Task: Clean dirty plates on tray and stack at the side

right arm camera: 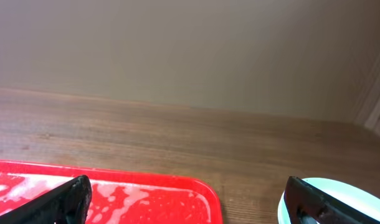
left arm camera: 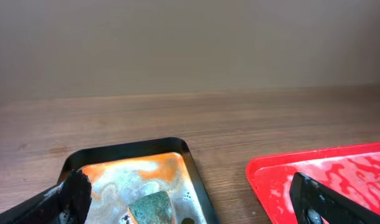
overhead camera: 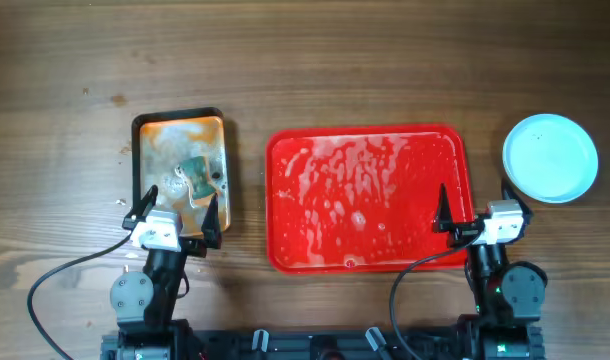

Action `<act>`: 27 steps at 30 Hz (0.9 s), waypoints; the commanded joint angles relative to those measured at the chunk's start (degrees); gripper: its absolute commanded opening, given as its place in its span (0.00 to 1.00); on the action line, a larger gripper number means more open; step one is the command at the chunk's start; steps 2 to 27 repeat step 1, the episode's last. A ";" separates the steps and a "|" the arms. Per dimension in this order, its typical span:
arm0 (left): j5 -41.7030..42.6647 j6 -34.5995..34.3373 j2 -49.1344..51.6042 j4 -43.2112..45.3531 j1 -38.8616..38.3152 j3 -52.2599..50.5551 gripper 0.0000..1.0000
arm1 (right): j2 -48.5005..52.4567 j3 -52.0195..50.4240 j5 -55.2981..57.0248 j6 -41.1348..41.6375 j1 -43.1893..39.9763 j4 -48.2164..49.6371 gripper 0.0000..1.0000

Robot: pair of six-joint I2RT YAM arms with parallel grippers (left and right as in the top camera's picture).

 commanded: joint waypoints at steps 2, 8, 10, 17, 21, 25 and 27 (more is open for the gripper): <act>0.28 1.14 -0.52 -0.33 -0.11 -0.15 1.00 | -0.61 -0.09 -0.87 -0.48 0.20 0.15 1.00; 0.28 1.14 -0.52 -0.33 -0.11 -0.15 1.00 | -0.61 -0.09 -0.87 -0.48 0.20 0.15 1.00; 0.28 1.14 -0.52 -0.33 -0.11 -0.15 1.00 | -0.61 -0.09 -0.87 -0.48 0.20 0.15 1.00; 0.28 1.14 -0.52 -0.33 -0.11 -0.15 1.00 | -0.61 -0.09 -0.87 -0.48 0.20 0.15 1.00; 0.28 1.14 -0.52 -0.33 -0.11 -0.15 1.00 | -0.61 -0.09 -0.87 -0.48 0.20 0.15 1.00; 0.28 1.14 -0.52 -0.33 -0.11 -0.15 1.00 | -0.61 -0.09 -0.87 -0.48 0.20 0.15 1.00; 0.28 1.14 -0.52 -0.33 -0.11 -0.15 1.00 | -0.61 -0.09 -0.87 -0.48 0.20 0.15 1.00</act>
